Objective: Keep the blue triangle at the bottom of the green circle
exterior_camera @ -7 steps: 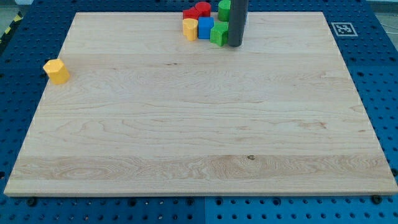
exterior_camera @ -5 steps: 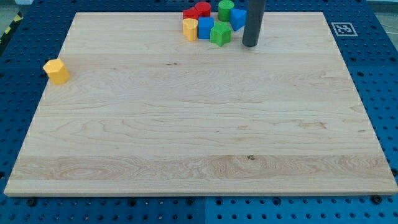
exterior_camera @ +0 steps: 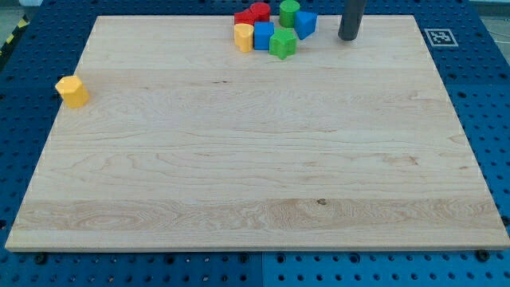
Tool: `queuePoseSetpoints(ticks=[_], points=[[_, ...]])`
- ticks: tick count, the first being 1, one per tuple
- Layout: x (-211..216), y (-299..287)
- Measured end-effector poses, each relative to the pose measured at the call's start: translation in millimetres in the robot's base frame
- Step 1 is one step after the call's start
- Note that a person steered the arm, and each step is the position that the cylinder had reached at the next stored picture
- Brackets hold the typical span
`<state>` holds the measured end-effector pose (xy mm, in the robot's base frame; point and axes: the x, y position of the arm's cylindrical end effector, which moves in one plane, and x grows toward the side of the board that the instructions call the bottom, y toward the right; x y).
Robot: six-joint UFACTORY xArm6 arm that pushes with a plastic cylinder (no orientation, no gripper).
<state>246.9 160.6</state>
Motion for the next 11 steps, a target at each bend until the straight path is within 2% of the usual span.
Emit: queuePoseSetpoints(ticks=[3,7,11], points=[[-3,-36],[-38,-40],[-38,-97]])
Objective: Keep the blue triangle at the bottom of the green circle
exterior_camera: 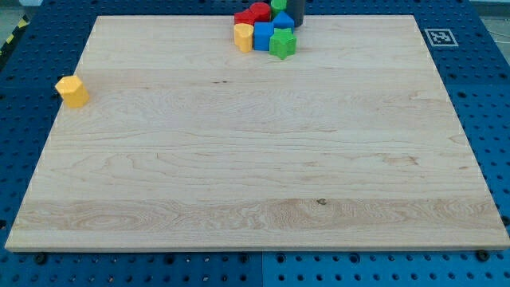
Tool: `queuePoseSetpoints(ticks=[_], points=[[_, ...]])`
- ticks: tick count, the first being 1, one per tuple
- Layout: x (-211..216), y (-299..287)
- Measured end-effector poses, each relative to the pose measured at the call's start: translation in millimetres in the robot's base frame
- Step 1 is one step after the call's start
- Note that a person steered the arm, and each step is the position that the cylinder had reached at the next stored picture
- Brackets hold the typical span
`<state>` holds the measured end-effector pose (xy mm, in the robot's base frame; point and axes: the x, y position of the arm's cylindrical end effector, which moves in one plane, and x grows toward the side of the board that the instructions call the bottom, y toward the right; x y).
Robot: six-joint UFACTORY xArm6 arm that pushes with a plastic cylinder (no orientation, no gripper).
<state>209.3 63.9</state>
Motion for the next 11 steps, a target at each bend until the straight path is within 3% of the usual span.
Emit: queuePoseSetpoints(ticks=[2,5,11], points=[[0,-3],[0,75],[8,78]])
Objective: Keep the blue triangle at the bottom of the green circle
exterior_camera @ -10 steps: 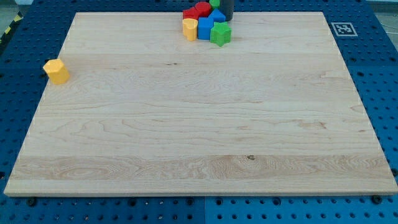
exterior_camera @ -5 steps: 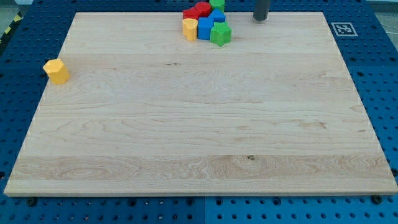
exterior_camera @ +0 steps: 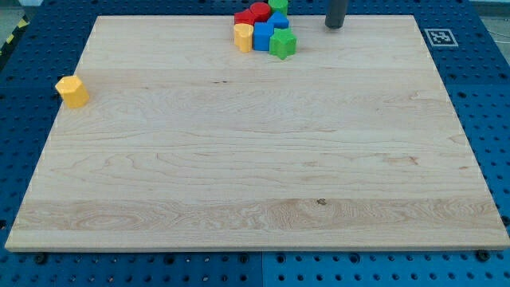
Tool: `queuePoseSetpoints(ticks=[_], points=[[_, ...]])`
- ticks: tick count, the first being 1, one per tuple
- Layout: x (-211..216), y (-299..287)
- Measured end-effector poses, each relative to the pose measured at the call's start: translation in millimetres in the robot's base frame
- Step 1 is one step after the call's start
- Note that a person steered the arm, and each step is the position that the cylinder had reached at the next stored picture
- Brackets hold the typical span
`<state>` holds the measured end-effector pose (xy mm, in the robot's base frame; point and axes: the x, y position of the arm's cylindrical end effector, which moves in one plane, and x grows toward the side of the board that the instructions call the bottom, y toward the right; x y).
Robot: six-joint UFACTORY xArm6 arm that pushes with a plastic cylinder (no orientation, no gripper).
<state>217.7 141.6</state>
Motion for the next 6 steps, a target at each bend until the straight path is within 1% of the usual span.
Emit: queuePoseSetpoints(ticks=[6], points=[[5.9,0.0]])
